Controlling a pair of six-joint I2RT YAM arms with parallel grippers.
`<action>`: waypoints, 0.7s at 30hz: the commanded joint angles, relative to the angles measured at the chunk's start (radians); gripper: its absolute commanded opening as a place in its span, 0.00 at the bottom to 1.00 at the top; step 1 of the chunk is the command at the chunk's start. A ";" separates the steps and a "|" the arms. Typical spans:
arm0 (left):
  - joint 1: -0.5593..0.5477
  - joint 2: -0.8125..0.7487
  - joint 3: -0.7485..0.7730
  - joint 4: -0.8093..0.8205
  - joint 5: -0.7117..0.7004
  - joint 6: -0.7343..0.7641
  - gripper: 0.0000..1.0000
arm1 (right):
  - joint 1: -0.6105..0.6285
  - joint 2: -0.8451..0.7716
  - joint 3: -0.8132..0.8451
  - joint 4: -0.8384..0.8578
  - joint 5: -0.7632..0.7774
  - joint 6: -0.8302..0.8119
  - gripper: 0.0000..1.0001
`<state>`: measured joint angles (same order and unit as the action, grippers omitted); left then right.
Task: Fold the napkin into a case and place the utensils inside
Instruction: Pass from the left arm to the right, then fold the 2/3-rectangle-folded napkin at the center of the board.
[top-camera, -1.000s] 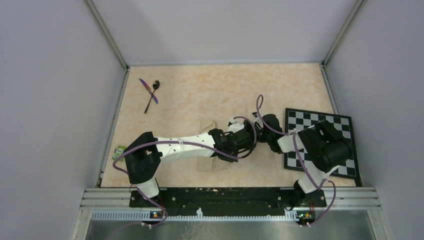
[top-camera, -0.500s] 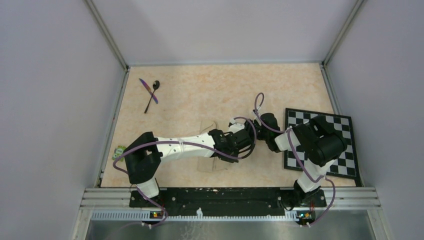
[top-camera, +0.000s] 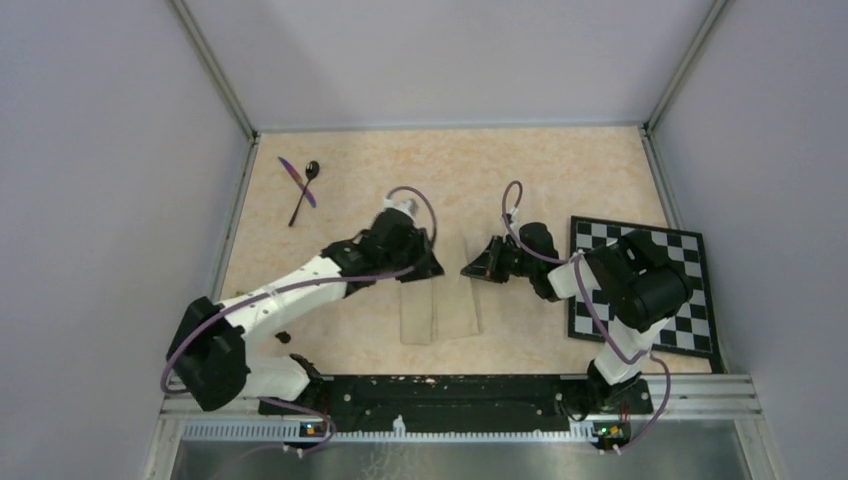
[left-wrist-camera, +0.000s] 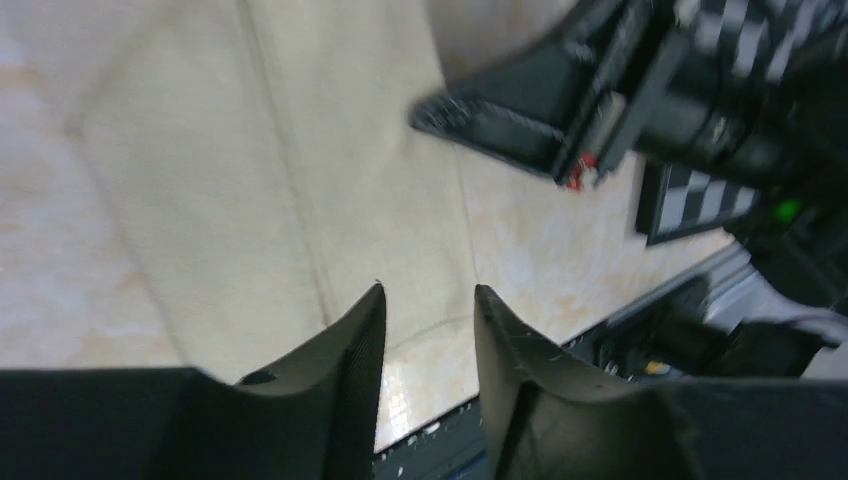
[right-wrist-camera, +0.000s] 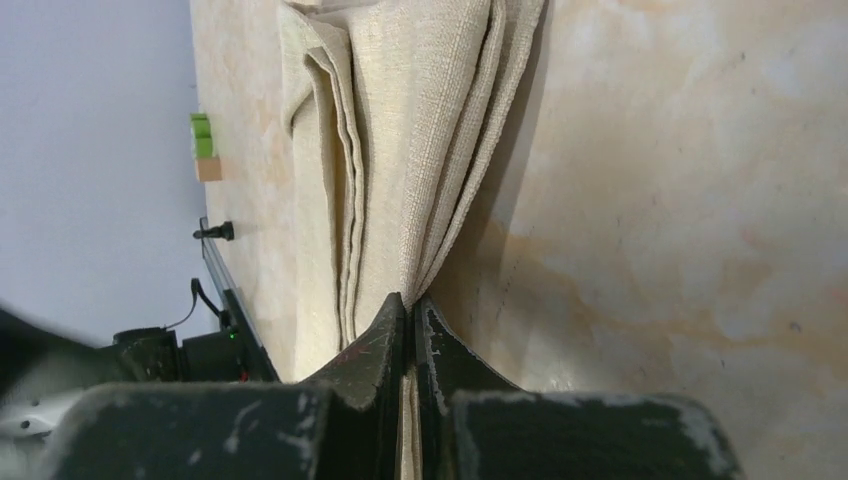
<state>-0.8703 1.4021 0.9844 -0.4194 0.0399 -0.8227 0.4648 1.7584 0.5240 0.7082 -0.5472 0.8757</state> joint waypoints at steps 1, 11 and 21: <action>0.217 -0.136 -0.196 0.290 0.204 -0.021 0.37 | 0.008 -0.023 0.060 -0.030 0.021 -0.104 0.00; 0.420 0.059 -0.197 0.454 0.344 -0.012 0.21 | -0.019 -0.066 0.129 -0.229 0.041 -0.217 0.00; 0.461 0.163 -0.192 0.545 0.389 -0.001 0.13 | -0.046 -0.085 0.214 -0.407 0.061 -0.323 0.00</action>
<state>-0.4274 1.5440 0.7742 0.0357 0.3943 -0.8383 0.4229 1.7329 0.6823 0.3660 -0.5140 0.6247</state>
